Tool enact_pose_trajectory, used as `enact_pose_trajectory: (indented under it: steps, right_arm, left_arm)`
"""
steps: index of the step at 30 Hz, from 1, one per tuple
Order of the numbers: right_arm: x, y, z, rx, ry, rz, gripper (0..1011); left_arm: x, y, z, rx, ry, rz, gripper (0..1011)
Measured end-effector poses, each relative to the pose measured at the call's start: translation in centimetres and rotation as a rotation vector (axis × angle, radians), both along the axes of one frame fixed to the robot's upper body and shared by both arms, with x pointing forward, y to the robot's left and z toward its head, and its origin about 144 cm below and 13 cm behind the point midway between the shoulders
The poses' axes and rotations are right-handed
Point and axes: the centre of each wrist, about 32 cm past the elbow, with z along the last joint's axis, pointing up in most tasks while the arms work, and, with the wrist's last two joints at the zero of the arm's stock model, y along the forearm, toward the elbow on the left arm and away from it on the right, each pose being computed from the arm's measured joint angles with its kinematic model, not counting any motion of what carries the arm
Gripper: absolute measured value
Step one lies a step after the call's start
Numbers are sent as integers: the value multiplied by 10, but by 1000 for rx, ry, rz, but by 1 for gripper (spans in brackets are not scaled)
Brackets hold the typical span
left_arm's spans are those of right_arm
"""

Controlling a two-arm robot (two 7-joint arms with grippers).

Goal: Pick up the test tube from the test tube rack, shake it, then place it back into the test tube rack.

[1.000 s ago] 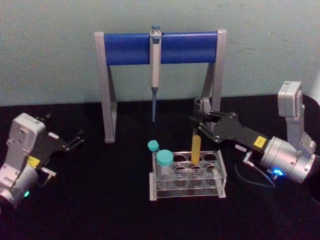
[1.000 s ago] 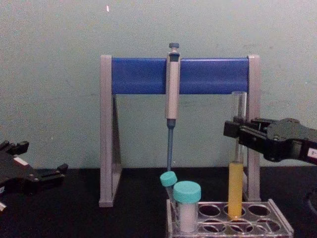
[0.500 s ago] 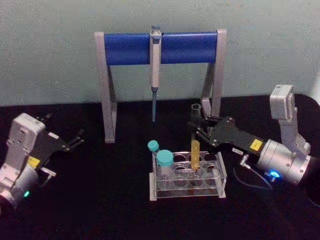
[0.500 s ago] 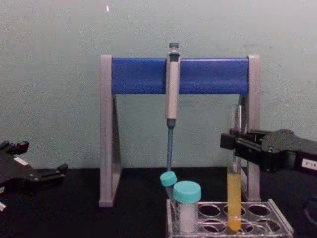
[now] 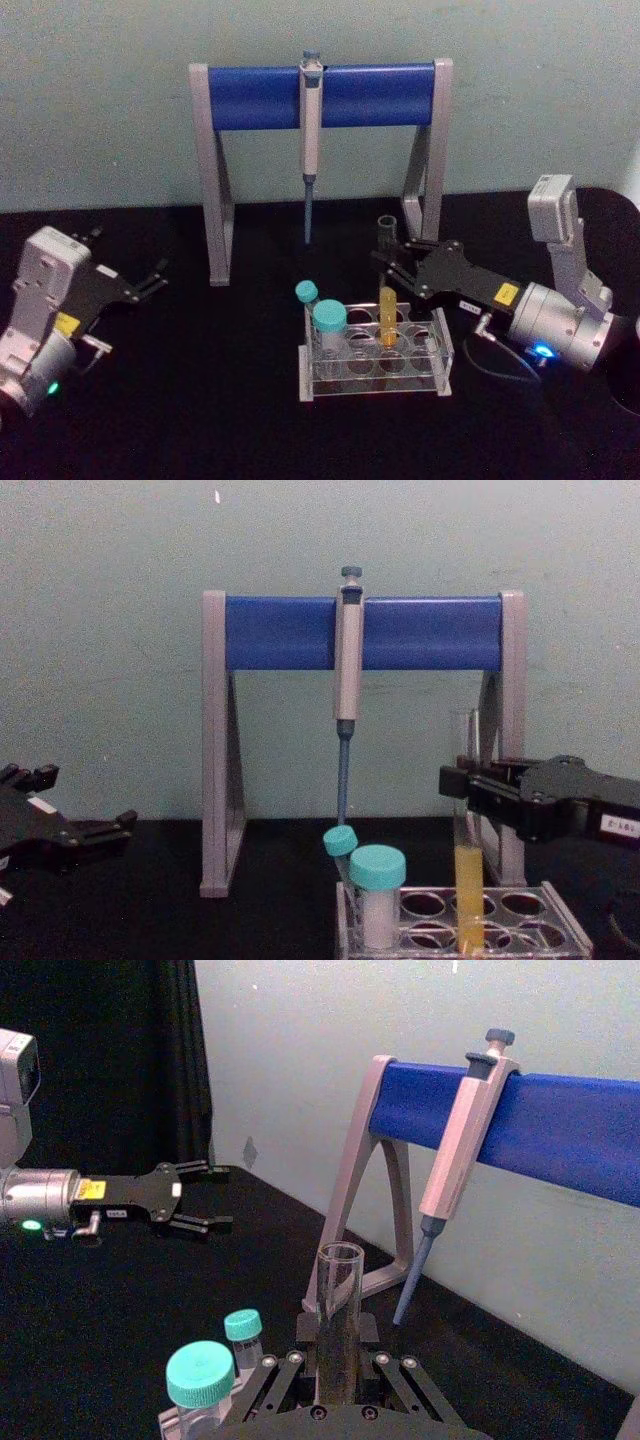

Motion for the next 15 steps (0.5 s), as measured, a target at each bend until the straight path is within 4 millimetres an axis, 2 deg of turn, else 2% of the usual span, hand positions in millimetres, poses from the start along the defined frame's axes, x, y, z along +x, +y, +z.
enact_pose_trajectory:
  steps: [15]
  right_arm:
    - [1,1,-3,-16,28,0,235]
  left_arm:
    - [0,0,0,0,0,0,1001]
